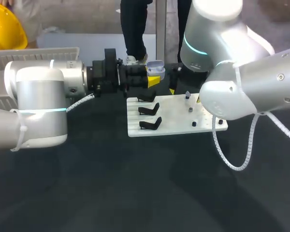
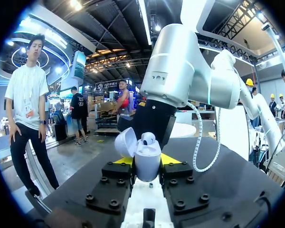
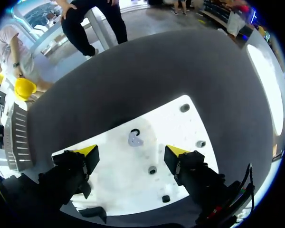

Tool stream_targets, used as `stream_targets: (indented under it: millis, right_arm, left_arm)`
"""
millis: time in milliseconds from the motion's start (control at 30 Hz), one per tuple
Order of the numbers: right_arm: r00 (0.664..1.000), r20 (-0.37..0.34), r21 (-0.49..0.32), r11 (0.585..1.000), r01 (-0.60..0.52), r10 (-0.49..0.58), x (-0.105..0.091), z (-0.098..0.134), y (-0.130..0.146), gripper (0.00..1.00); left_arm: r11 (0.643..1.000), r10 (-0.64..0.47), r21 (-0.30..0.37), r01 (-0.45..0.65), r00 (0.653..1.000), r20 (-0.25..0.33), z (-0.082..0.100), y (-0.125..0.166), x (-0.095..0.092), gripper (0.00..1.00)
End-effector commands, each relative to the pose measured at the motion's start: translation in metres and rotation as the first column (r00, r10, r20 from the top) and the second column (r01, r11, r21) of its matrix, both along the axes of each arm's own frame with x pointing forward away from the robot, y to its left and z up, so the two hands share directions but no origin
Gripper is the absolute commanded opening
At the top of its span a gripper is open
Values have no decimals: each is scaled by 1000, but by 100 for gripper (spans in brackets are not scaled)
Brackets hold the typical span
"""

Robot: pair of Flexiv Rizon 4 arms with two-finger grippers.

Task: Pick up each earbud case from the left stands, insert the matching earbuds, close the lid, and place the case in the box.

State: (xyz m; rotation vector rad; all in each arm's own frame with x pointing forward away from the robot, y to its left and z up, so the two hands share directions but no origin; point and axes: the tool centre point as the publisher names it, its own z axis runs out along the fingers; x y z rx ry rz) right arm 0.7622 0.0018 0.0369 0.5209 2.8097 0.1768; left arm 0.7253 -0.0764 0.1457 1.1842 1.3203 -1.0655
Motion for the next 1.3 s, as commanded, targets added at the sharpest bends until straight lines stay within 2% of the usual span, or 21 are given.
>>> stream_targets:
  millis: [33, 67, 533, 867, 1067, 1167, 1300]
  right_arm:
    - [1000, -5, 5, 1000, 1, -1, 4, -2, 0, 57]
    - [1000, -7, 5, 1000, 0, 0, 5, -2, 0, 49]
    - [1000, -27, -5, 1000, -3, 3, 8, -7, -1, 45]
    - [999, -36, -8, 1000, 11, -11, 12, -11, -5, 36]
    - [999, -43, -13, 1000, 9, -9, 12, -12, -7, 37]
    - [999, -42, -11, 1000, 11, -11, 12, -12, -7, 32]
    - [999, -42, -12, 1000, 7, -7, 14, -12, -5, 17]
  left_arm:
    - [1000, 7, -4, -7, 1000, 5, -1, 0, -1, 0]
    - [1000, 7, -4, -7, 1000, 5, -1, 0, -1, 0]
    - [1000, 7, -4, -7, 1000, 5, -1, 0, -1, 0]
    - [1000, 7, -4, -7, 1000, 5, -1, 0, -1, 0]
    - [1000, 7, -4, -7, 1000, 5, -1, 0, -1, 0]
    - [1000, 7, -4, -7, 1000, 5, -1, 0, -1, 0]
    - [1000, 7, -4, -7, 1000, 5, -1, 0, -1, 0]
